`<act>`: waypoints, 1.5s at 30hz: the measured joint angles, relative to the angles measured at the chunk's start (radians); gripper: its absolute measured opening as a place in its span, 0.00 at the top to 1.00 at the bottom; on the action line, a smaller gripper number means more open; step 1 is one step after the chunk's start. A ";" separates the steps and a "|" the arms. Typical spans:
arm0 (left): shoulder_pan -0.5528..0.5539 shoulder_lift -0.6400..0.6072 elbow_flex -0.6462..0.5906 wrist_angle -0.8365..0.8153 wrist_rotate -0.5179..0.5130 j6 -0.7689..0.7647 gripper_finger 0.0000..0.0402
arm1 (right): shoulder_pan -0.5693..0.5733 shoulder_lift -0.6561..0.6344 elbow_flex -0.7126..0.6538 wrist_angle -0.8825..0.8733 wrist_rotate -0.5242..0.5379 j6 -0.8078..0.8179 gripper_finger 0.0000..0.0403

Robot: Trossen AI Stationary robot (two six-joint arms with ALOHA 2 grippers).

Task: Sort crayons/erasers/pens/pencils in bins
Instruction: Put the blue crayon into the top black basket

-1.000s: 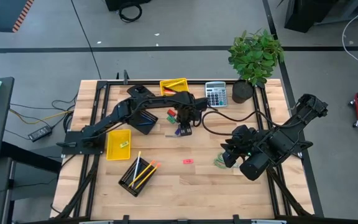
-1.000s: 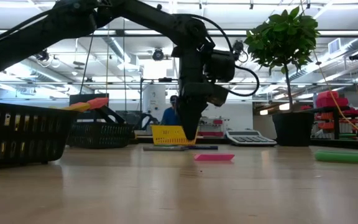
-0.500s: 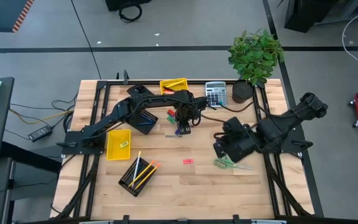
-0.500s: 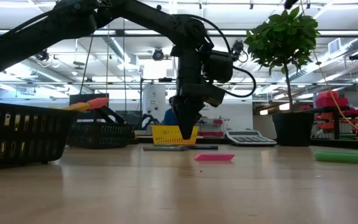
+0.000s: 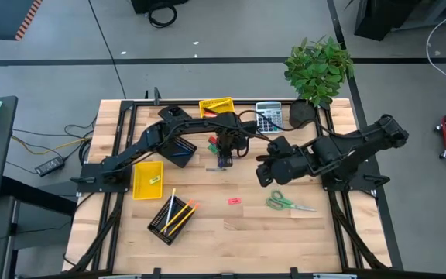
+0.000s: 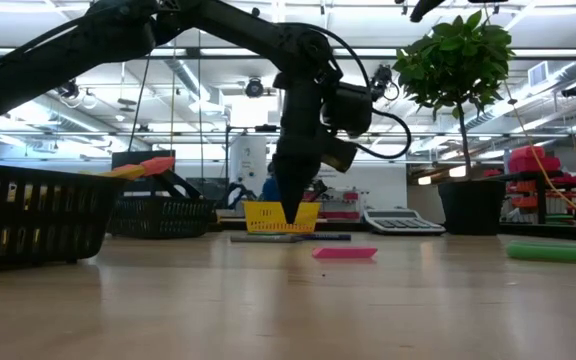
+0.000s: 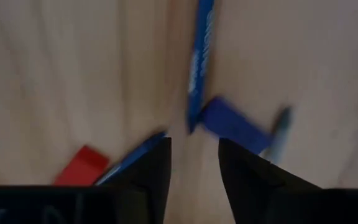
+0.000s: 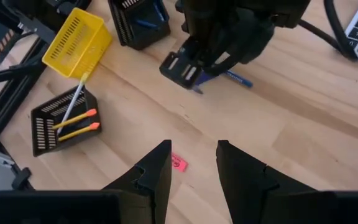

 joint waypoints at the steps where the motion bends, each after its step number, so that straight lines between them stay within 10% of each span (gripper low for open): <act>1: 0.000 0.000 0.000 -0.011 -0.022 0.020 0.65 | 0.000 0.000 0.000 0.000 0.000 0.008 0.67; 45: -0.054 -0.001 0.000 0.143 -0.065 0.011 0.85 | -0.054 0.000 0.000 0.135 -0.114 0.055 0.67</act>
